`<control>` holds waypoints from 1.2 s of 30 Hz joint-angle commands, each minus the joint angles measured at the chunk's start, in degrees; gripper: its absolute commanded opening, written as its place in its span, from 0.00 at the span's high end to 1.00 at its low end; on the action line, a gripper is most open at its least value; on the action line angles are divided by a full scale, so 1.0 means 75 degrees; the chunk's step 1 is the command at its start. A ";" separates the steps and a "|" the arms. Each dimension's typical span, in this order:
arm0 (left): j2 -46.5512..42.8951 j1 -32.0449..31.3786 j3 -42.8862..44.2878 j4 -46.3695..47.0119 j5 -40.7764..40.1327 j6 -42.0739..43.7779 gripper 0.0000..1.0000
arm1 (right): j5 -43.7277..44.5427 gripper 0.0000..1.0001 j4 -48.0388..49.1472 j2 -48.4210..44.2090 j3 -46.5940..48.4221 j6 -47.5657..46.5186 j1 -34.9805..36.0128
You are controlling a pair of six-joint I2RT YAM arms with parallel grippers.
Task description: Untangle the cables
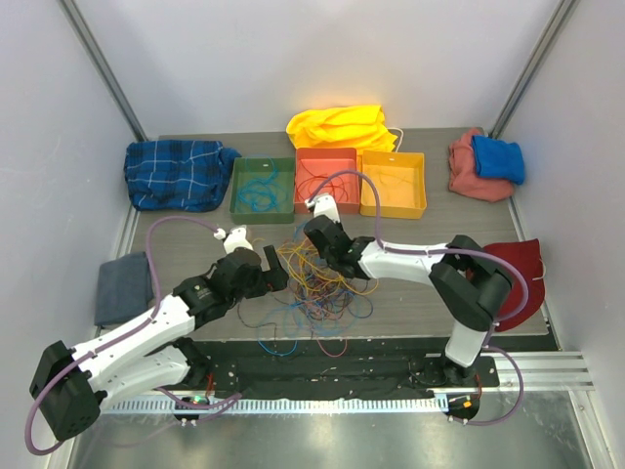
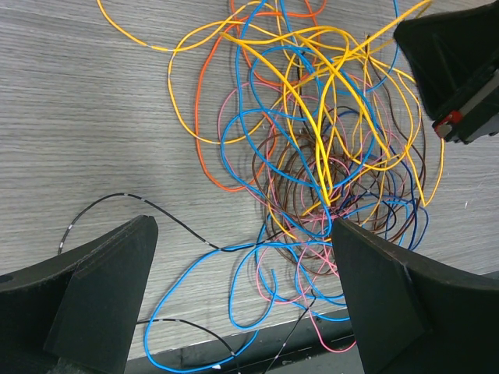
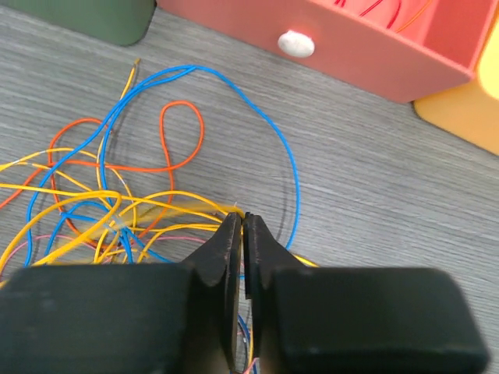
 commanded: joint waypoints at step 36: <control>-0.0114 -0.0004 0.0707 0.0642 -0.0409 0.0454 0.00 | 0.1732 0.99 -0.1930 -0.3528 0.7582 -0.3317 -0.0015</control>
